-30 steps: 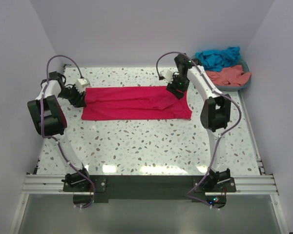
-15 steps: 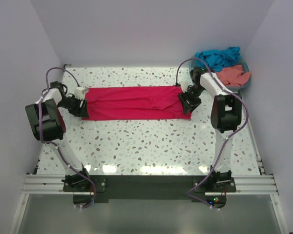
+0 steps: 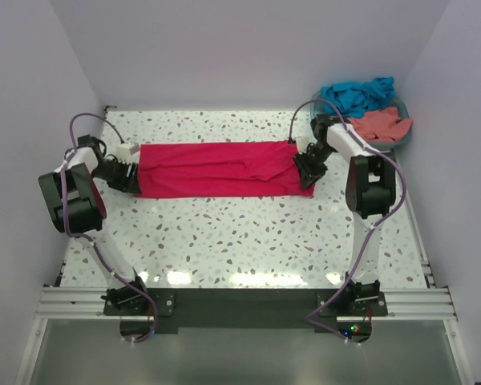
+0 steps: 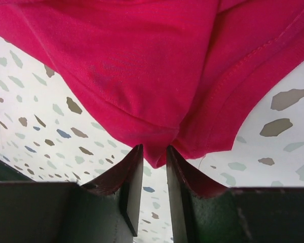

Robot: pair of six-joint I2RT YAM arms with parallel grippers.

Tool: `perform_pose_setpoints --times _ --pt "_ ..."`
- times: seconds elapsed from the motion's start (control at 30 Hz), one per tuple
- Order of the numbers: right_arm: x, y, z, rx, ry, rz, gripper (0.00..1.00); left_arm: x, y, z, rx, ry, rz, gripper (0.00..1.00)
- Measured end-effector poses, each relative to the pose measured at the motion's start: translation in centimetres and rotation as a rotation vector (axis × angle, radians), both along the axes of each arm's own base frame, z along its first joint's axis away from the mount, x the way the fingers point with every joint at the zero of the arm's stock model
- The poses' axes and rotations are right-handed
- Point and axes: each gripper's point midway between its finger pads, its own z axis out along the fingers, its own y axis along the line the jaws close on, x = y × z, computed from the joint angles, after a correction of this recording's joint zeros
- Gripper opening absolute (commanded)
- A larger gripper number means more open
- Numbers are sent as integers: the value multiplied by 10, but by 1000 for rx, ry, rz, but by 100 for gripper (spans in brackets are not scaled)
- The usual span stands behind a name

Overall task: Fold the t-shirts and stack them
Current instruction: Fold the tshirt

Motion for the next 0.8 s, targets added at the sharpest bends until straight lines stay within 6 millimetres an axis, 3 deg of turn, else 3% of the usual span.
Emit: perform_pose_setpoints --times 0.13,0.17,0.2,0.27,0.37,0.63,0.8 --pt "-4 0 -3 -2 14 -3 14 -3 -4 -1 -18 9 3 44" --pt "-4 -1 -4 -3 15 -3 5 -4 -4 -1 -22 13 4 40" --pt "-4 -1 -4 -4 14 -1 1 -5 -5 -2 -26 16 3 29" --pt "-4 -2 -4 -8 15 0 0 -8 -6 -4 -32 27 4 12" --pt "-5 -5 -6 -25 17 1 0 -13 -7 -6 -34 46 4 0" --pt "-16 -18 -18 -95 43 17 0 -25 -8 -8 -36 66 3 0" --pt "-21 -23 -10 -112 32 30 0 -34 -9 -8 -28 80 -12 0"
